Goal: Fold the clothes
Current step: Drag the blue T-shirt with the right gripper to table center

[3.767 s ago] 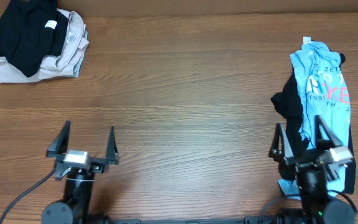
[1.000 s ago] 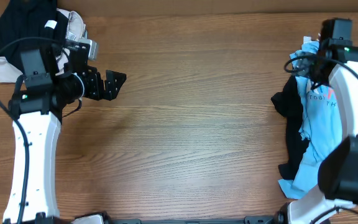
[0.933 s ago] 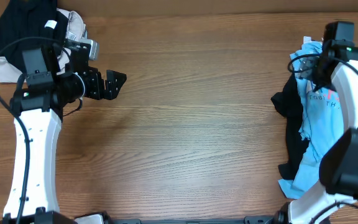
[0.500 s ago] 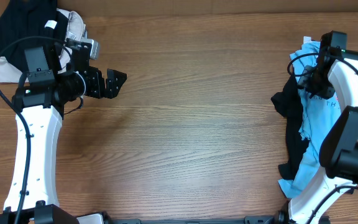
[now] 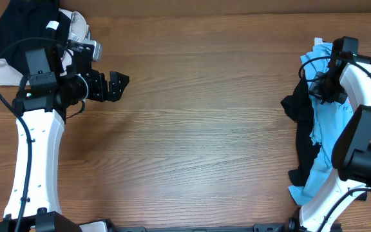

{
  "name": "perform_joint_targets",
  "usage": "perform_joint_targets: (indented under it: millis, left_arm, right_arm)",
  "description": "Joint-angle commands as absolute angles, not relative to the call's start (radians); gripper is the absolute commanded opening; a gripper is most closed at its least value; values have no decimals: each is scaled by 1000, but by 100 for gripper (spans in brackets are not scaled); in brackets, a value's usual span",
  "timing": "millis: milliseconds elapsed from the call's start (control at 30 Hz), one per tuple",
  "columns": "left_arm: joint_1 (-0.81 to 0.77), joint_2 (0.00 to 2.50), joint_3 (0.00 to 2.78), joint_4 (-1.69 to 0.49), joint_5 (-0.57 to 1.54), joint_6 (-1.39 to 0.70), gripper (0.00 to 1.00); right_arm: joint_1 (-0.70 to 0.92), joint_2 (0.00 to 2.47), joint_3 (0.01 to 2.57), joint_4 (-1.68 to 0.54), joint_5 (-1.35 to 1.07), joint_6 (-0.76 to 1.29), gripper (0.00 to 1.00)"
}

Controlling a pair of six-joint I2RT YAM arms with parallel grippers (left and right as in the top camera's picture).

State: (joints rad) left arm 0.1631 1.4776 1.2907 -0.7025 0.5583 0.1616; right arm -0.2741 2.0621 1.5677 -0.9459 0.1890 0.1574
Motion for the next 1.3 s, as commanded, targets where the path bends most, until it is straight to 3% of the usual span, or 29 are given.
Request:
perform_joint_targets:
  millis: [0,367,900,967,1067,1133,1167,1200,1267]
  left_arm:
    - [163,1488,1312,-689,532,179,100]
    - [163,1487,1312,-554,532,63,100]
    - [263,1485,1312,-545,532,64,100]
    - [283,1485,1312,-545,532,64,100]
    - [307,1484,1312,-545,532,64,100]
    - [317,1484,1312,-546,532,64,100]
    - [321,1484,1312,-548,532,64,100]
    - [323,1484,1312,-549,531,64,100]
    - [322,1484,1312,-552,532,64,100]
  right_arm:
    - [-276,2030,1610,-983,156,161,4]
    - [-117,1847,1982,-1359,77,154,4]
    - [546,1842,2054,-1423,-150,183,7]
    - [633,1842,2054,-1422,-156,183,12]
    - [744,1842,2054,-1423,-154,147,36]
    - [794,1842,2055,-1427,-126,133,42]
    - [804,1842,2055,-1429,-105,138,50]
    - [806,1842,2056,-1433,-76,159,65]
    - [775,1841,2056,-1444,-6,211,71]
